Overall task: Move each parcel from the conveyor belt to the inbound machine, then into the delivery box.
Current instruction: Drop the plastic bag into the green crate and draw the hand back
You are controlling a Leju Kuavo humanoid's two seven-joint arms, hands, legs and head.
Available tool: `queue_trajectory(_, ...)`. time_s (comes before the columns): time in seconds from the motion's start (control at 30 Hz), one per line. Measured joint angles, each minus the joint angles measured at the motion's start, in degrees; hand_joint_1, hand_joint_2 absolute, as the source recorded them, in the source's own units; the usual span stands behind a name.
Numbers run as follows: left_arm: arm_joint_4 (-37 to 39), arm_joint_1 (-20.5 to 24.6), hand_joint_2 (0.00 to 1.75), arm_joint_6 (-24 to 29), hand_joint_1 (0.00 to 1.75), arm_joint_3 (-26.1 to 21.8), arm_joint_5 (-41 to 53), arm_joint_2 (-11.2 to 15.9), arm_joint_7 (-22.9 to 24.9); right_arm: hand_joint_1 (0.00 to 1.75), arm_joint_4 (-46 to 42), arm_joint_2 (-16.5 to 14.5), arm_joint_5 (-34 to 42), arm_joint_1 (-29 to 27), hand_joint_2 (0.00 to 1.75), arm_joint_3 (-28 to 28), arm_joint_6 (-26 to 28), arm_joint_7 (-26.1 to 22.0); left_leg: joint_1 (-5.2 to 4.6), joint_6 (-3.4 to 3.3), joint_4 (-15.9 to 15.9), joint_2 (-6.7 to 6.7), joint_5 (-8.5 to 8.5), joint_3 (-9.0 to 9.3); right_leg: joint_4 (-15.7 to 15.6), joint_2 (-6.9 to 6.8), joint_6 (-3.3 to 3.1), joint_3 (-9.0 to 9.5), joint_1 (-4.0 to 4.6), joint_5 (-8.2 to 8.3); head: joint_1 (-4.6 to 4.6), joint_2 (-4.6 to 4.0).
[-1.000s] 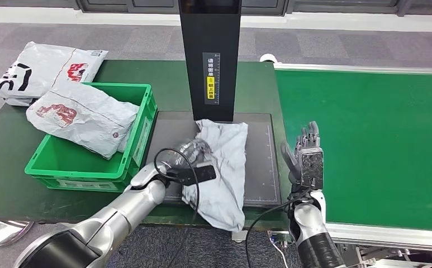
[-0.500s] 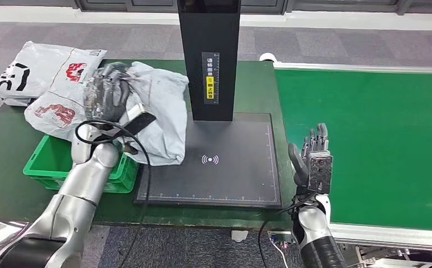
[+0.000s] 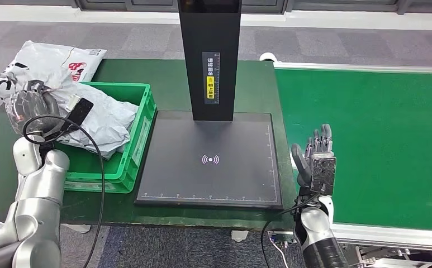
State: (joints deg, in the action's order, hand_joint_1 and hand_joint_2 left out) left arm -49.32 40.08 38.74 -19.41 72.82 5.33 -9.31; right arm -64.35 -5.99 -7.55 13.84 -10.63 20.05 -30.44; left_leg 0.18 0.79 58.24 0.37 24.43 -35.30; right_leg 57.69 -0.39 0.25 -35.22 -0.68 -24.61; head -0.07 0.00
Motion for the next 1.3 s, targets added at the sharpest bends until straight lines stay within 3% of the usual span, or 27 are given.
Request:
queue_trajectory(0.1, 8.1, 2.1, 1.75, -7.9, 1.75, 1.5, 3.3, 2.3, 4.7, 0.0, -0.7, 0.1, -0.1, -0.2, 1.75, 0.3, -0.4, 0.3, 0.0, 0.01, 0.0, 0.12, 0.0, 0.0, 0.0, 0.13, 0.0, -0.06, 0.0, 0.03, -0.01, 0.0)
queue_trajectory(0.13, 10.7, 2.8, 1.75, -11.2, 1.42, 2.3, 3.7, 2.9, 5.4, 0.0, -0.9, 0.2, -0.2, -0.2, 1.75, 0.4, -0.7, 0.5, 0.0, 0.01, 0.0, 0.11, 0.0, 0.0, 0.0, 0.12, 0.0, -0.05, 0.0, 0.03, -0.01, 0.0)
queue_trajectory(0.23, 16.7, 4.2, 1.75, -19.0, 0.11, 4.4, 3.7, 3.6, 6.1, 0.0, -1.3, 0.3, -0.7, -0.1, 1.75, 0.9, -1.7, 1.0, 0.0, 0.01, 0.0, 0.08, 0.0, 0.0, 0.0, 0.1, 0.0, -0.01, 0.01, 0.04, 0.0, 0.0)
queue_trajectory(0.27, 18.1, 4.5, 1.75, -21.1, 0.0, 5.0, 3.7, 3.7, 6.2, 0.0, -1.3, 0.3, -0.9, 0.0, 1.75, 1.1, -2.0, 1.0, 0.0, 0.01, 0.0, 0.08, 0.0, 0.01, 0.0, 0.1, 0.0, 0.0, 0.0, 0.04, 0.0, 0.0)
queue_trajectory(0.4, 22.8, 5.7, 1.75, -26.6, 0.0, 7.0, 2.2, 3.8, 6.7, 0.0, -1.5, 0.3, -1.8, 0.2, 1.75, 1.3, -3.0, 1.4, -0.02, 0.01, 0.0, -0.01, 0.0, 0.03, 0.0, 0.02, 0.01, 0.06, -0.03, 0.03, 0.0, 0.0)
queue_trajectory(0.57, 24.8, 5.9, 1.75, -22.8, 0.0, 7.1, -4.6, 3.4, 7.8, 0.0, -1.8, 0.3, -3.1, 0.7, 1.75, 1.3, -4.1, 2.9, -0.01, 0.05, 0.0, -0.04, -0.04, 0.03, 0.0, -0.06, -0.02, 0.07, 0.01, 0.05, 0.01, 0.0)
queue_trajectory(0.7, 24.3, 6.0, 0.0, -18.1, 0.0, 4.3, -17.1, 2.8, -0.9, 0.0, -1.8, 0.3, -3.5, 1.2, 1.75, 1.3, -4.4, 3.4, 0.02, 0.12, 0.0, -0.03, -0.13, 0.01, 0.0, -0.04, -0.09, 0.02, 0.04, 0.12, 0.0, 0.0)
queue_trajectory(0.87, 21.5, 6.1, 0.0, -13.0, 0.0, -1.1, -32.1, 1.5, -11.9, 0.0, -1.6, 0.3, -3.7, 1.8, 1.75, 1.3, -4.2, 3.2, 0.05, 0.13, 0.0, -0.02, -0.16, -0.01, 0.0, -0.03, -0.12, 0.01, 0.06, 0.15, 0.01, 0.0)
queue_trajectory(0.93, 20.1, 6.1, 0.0, -11.8, 0.0, -2.5, -35.7, 1.0, -14.2, 0.0, -1.3, 0.3, -3.8, 2.2, 1.75, 1.3, -4.1, 3.1, 0.05, 0.13, 0.0, -0.01, -0.15, -0.02, 0.0, -0.02, -0.12, -0.01, 0.05, 0.15, 0.01, 0.0)
queue_trajectory(1.3, 17.3, 6.1, 0.0, -11.2, 0.0, -4.0, -37.3, 0.1, -15.0, 0.0, -0.6, 0.3, -3.7, 3.1, 1.75, 1.3, -4.0, 3.0, 0.05, 0.13, 0.0, -0.05, -0.15, -0.07, 0.0, -0.04, -0.12, -0.03, 0.05, 0.14, 0.01, 0.0)
